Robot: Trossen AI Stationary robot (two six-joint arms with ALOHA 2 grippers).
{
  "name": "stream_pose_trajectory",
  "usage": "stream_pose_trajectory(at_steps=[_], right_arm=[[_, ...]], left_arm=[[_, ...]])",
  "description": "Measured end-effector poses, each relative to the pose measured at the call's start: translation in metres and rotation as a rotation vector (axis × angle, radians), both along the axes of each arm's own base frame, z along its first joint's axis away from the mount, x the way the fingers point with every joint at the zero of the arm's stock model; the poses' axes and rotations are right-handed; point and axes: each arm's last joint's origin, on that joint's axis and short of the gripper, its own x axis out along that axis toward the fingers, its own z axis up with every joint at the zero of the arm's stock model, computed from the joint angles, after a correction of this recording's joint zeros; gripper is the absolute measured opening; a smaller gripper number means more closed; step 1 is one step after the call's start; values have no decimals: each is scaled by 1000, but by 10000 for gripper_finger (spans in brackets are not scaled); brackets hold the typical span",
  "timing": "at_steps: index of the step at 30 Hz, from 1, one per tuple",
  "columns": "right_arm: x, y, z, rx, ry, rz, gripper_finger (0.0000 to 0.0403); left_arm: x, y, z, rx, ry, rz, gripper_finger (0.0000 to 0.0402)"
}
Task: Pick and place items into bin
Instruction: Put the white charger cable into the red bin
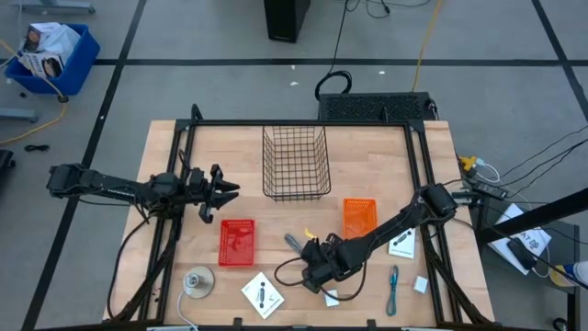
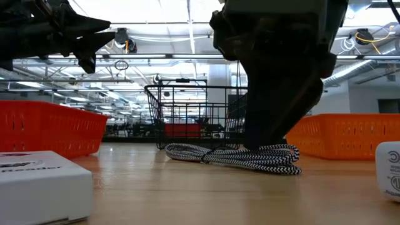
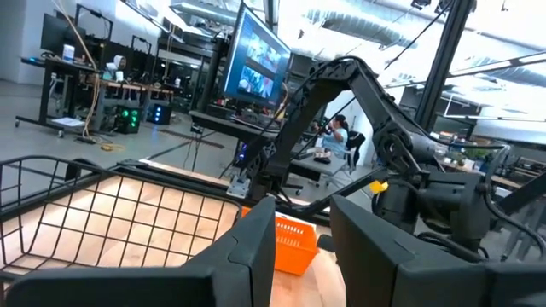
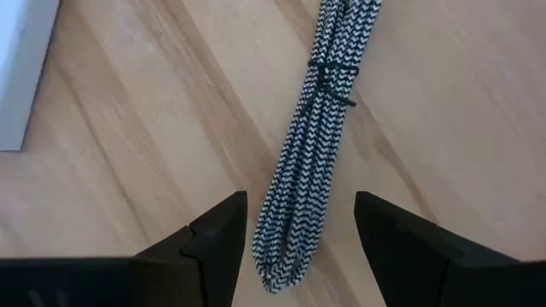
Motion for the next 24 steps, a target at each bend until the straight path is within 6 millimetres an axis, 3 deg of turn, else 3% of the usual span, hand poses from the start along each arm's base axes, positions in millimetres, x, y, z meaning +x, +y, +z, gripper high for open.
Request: stream_pose_trajectory(at_steps=[8,13,17,24], right_arm=[[3,-1,-17,-26,33,12,210],[5,-4,-17,-23,28,1,192],[5,-5,-16,-22,25,-3,144],[11,-8,-15,-4,-8,-14,24]], left_arm=[[0,0,0,0,0,0,118],[0,0,0,0,-1,0,118],[0,0,0,0,-1,0,118],[0,0,0,11,2,2,118]])
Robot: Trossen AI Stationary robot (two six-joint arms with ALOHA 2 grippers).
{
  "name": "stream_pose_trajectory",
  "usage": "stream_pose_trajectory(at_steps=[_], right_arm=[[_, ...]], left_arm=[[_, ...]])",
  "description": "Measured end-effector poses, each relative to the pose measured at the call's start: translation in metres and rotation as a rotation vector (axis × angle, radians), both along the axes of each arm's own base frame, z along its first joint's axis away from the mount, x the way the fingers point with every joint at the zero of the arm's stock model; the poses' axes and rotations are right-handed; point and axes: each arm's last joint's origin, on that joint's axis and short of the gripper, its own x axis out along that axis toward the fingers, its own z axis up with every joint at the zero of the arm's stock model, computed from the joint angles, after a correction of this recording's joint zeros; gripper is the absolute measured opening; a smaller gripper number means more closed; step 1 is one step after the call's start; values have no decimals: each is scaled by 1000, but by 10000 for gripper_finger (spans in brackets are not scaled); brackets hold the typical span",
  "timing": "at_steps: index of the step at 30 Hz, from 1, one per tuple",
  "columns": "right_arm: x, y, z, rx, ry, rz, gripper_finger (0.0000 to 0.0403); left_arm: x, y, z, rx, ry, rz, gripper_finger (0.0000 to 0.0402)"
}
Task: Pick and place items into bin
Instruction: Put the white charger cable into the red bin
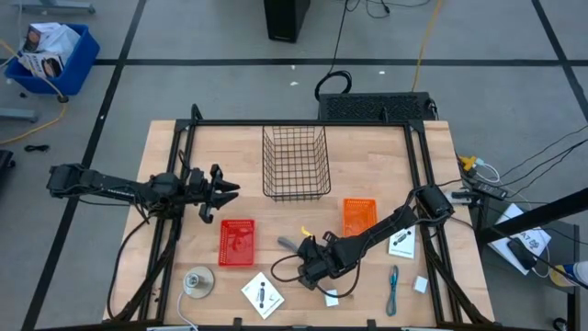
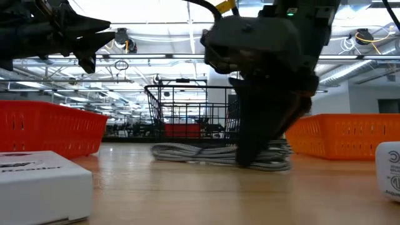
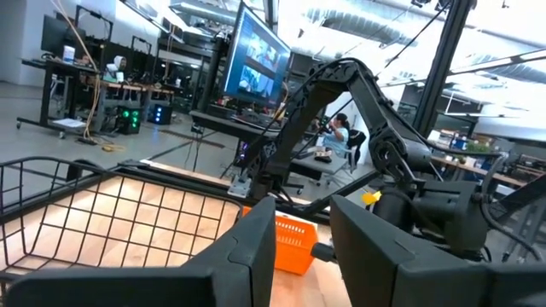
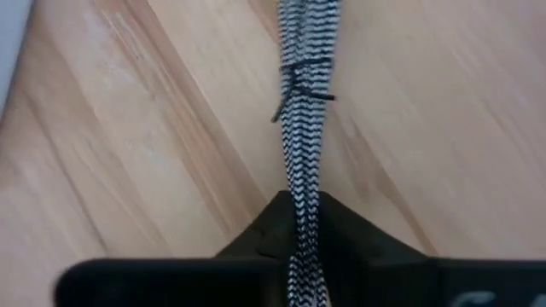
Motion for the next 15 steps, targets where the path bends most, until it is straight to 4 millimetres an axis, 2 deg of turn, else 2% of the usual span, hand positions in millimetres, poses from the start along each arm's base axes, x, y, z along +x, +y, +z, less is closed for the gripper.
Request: stream_pose_trajectory(at_steps=[2,7,12,15], right_arm=[[2,-1,1,8,-18,0,15],[9,-3,4,39,-70,-16,29],[13,-5,9,58,-120,-22,10],[17,-4,13,80,-168,-24,14]], left_arm=[[0,0,0,9,2,2,118],[0,0,0,12,3,3,118],[0,0,-1,13,8,3,118],[0,0,-1,13,7,3,118]])
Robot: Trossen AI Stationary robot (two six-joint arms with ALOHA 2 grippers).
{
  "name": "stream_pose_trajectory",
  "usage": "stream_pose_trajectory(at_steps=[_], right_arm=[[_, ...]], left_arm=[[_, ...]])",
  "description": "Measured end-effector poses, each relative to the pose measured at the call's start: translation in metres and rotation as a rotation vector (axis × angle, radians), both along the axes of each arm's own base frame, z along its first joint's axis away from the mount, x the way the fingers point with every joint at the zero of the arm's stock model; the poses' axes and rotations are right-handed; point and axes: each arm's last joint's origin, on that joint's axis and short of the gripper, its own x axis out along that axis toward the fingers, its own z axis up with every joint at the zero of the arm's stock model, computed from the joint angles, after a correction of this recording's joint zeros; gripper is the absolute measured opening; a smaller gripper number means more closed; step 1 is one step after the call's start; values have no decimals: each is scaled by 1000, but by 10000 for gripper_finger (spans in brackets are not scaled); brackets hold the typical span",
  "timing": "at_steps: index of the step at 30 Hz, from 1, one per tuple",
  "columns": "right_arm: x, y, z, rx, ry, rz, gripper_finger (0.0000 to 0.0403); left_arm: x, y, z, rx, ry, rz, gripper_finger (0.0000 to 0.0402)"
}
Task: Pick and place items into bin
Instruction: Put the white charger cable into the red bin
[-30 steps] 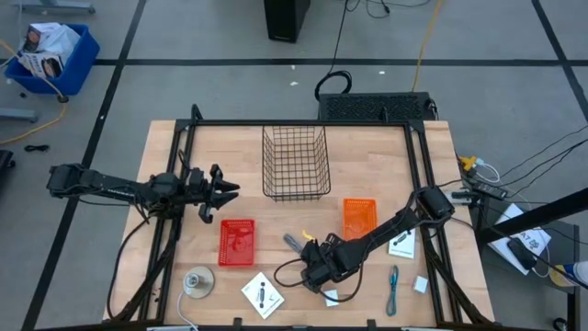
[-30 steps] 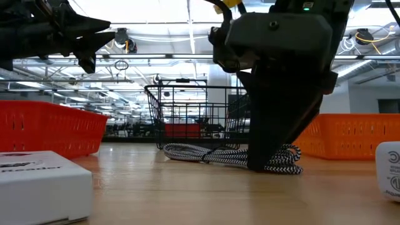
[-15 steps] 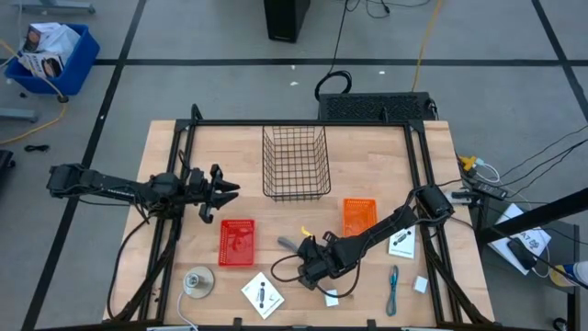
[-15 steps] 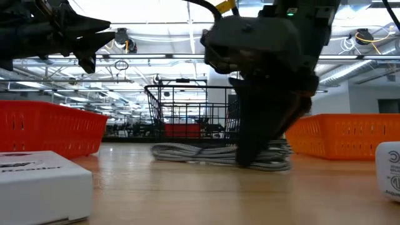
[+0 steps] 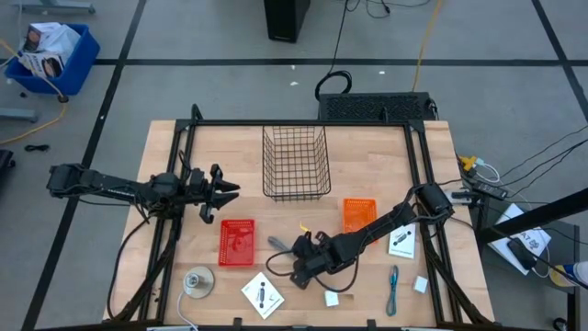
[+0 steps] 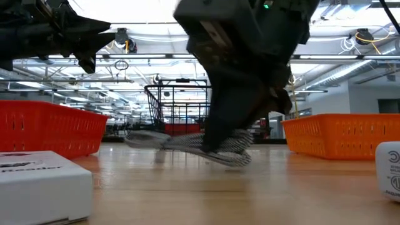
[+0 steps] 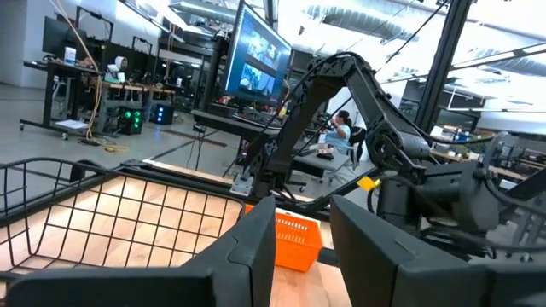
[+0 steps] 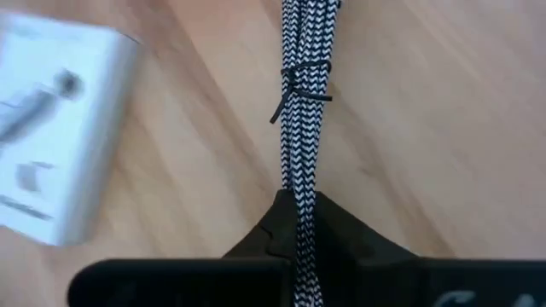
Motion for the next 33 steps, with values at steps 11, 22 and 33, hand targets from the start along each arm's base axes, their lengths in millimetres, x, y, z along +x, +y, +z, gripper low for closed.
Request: stream_pose_trajectory(at_steps=[11,22,33], right_arm=[[23,-3,22,51,-279,-21,13],[50,-21,44,-6,-597,-31,15],[71,-30,17,137,-718,-131,15]], left_arm=[[0,0,0,25,0,6,118],[0,0,0,41,-4,22,118],[-1,1,3,62,-28,59,118]])
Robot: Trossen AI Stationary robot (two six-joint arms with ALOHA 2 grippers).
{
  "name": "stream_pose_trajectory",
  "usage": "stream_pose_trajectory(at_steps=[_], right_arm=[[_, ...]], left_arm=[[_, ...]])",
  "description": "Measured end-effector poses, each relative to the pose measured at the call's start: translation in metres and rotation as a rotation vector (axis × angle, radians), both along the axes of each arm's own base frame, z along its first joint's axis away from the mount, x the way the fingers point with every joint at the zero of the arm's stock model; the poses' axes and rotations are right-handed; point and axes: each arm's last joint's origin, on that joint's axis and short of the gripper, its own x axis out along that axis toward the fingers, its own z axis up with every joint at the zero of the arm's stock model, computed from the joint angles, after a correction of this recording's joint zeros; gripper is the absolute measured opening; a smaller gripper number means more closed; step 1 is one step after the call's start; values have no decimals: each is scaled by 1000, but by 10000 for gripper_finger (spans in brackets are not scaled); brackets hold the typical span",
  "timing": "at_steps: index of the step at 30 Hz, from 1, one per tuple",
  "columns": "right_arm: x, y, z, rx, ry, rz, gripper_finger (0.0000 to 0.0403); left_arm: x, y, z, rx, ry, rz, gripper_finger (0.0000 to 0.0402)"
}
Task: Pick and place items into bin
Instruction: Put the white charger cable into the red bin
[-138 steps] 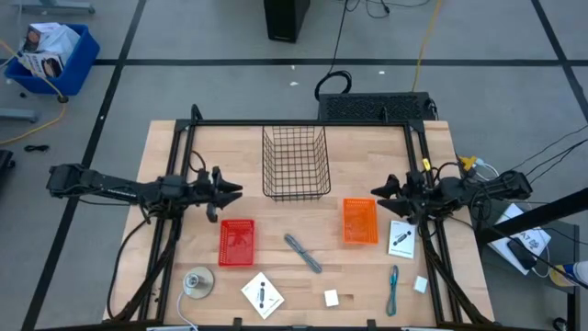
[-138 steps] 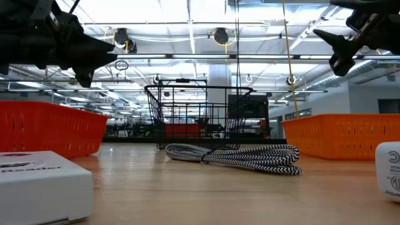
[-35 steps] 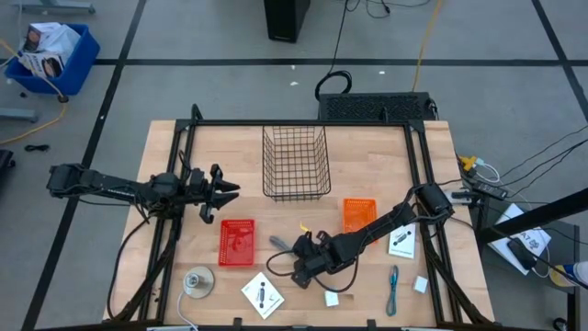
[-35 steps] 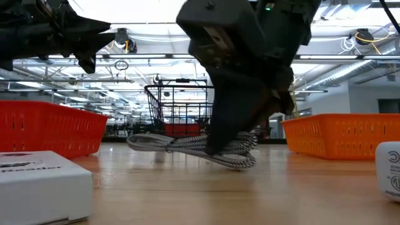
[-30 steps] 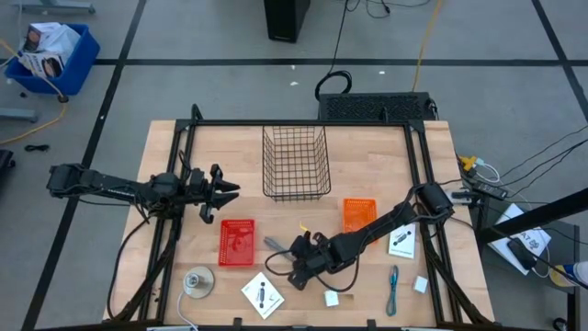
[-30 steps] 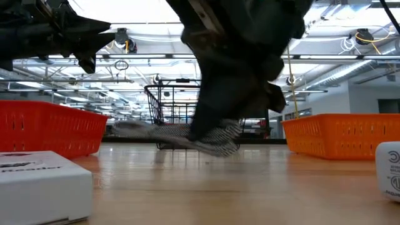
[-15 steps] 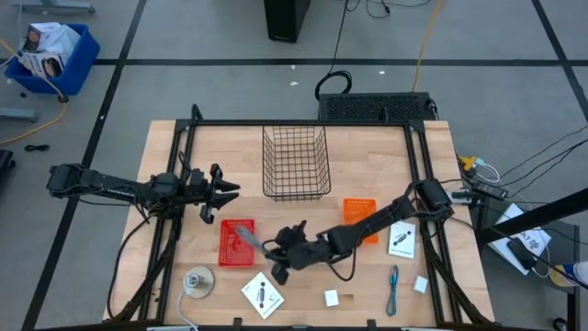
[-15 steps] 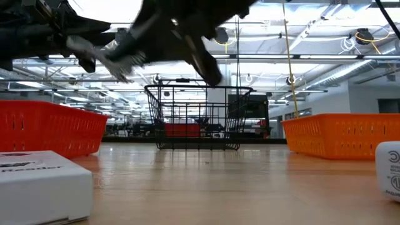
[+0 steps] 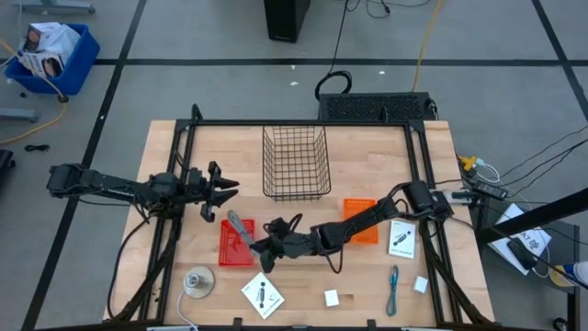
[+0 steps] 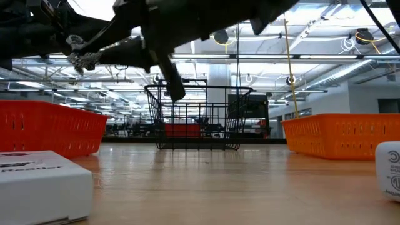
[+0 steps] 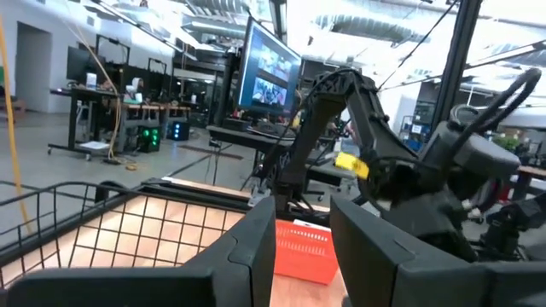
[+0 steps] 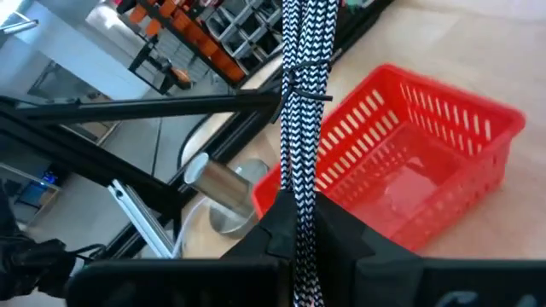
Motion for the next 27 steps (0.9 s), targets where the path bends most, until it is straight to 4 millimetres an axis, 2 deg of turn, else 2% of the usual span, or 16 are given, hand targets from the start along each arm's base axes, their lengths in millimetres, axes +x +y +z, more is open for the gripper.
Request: stream_pose_trajectory(at_steps=[8,27], right_arm=[[16,5,-14,4,-31,3,15],[26,-3,-8,-26,-70,49,16]], left_arm=[[-1,0,3,6,-29,1,118],[-1,-1,4,16,-40,-25,118]])
